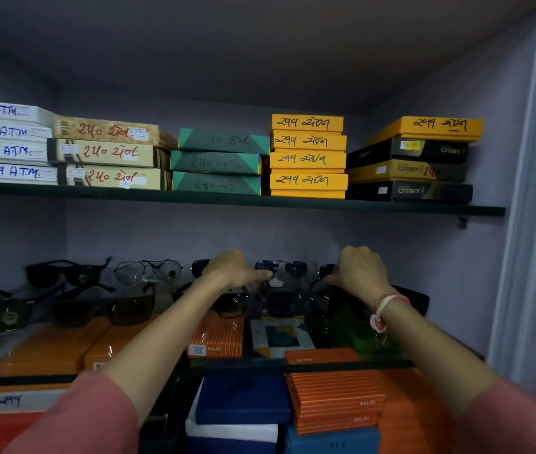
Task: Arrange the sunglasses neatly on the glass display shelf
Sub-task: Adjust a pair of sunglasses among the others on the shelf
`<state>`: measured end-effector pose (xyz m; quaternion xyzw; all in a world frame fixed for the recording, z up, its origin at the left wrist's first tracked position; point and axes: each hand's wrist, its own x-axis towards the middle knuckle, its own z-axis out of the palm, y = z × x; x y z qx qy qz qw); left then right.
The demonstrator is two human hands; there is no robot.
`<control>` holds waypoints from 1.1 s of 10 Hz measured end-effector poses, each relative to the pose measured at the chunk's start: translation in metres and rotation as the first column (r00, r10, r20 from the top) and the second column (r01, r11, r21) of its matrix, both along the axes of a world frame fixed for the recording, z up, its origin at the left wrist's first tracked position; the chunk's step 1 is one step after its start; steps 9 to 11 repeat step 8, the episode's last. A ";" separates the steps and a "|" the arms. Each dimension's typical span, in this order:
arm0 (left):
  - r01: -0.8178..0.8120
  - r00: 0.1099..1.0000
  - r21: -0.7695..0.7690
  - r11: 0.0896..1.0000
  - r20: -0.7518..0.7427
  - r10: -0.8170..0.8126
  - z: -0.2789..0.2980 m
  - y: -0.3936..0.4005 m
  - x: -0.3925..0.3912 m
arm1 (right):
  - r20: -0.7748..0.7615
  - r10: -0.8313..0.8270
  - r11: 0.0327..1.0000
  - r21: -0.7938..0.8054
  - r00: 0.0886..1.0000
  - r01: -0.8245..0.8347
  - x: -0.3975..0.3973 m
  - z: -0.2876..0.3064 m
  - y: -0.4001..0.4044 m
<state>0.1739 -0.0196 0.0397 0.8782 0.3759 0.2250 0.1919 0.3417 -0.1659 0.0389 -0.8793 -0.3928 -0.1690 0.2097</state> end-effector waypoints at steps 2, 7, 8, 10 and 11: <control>0.185 0.983 0.023 0.983 0.005 -0.185 -0.011 0.023 -0.065 | -0.175 0.546 0.838 0.092 0.819 -0.539 -0.014 0.002 0.002; 0.096 0.992 0.186 0.978 -0.093 -0.080 -0.020 0.028 -0.089 | -0.224 0.556 0.820 -0.008 0.801 -0.572 -0.008 -0.011 0.014; 0.101 0.995 0.199 0.975 -0.019 -0.099 -0.018 0.014 -0.094 | -0.183 0.563 0.824 0.058 0.806 -0.563 -0.016 -0.004 0.006; 0.101 0.995 0.199 0.975 -0.019 -0.099 -0.018 0.014 -0.094 | -0.183 0.563 0.824 0.058 0.806 -0.563 -0.016 -0.004 0.006; 0.101 0.995 0.199 0.975 -0.019 -0.099 -0.018 0.014 -0.094 | -0.183 0.563 0.824 0.058 0.806 -0.563 -0.016 -0.004 0.006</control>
